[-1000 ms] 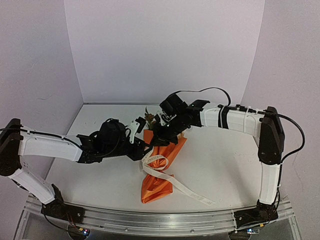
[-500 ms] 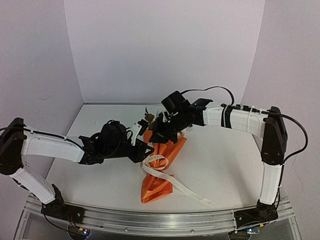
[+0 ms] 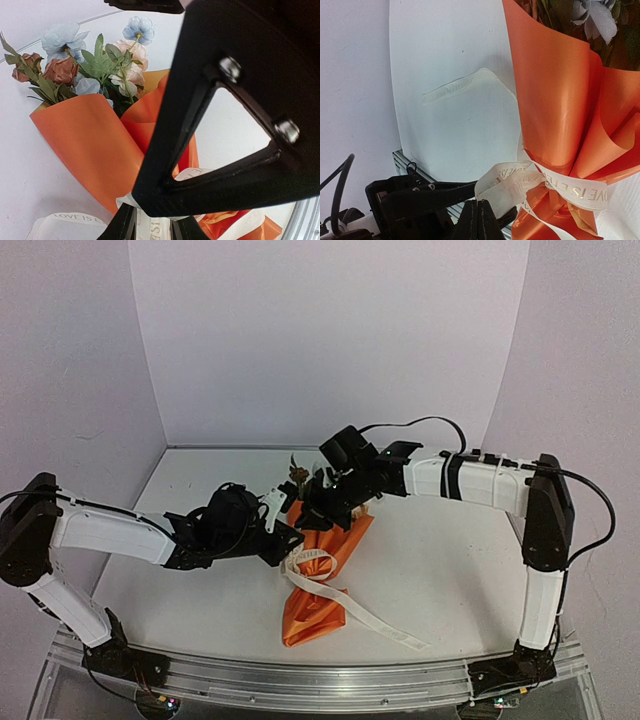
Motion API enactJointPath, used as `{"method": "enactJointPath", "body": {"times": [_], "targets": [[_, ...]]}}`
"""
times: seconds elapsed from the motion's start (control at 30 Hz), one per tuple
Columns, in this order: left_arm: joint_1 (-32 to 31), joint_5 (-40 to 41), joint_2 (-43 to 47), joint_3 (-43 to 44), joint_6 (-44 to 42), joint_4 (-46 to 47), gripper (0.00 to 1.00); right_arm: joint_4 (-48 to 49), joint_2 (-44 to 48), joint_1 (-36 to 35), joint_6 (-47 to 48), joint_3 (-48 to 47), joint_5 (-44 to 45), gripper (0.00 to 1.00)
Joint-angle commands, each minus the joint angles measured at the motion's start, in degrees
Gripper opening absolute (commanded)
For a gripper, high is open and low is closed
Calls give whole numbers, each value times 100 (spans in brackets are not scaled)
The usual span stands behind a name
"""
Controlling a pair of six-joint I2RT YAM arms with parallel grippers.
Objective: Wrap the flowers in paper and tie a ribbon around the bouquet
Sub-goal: Cross the half-tied ribbon over the folded bouquet.
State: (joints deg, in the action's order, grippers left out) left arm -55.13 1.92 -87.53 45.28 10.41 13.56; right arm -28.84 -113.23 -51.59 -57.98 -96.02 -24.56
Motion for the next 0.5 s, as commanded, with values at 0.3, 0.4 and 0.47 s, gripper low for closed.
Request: {"method": "enactJointPath", "body": {"times": [0.3, 0.4, 0.47], "targets": [[-15, 116, 49, 85, -87, 472, 18, 133, 398, -165, 30, 173, 303, 0], [-15, 76, 131, 9, -132, 561, 15, 130, 410, -187, 46, 169, 304, 0], [-14, 168, 156, -30, -154, 584, 11, 133, 407, -204, 54, 149, 288, 0]]}}
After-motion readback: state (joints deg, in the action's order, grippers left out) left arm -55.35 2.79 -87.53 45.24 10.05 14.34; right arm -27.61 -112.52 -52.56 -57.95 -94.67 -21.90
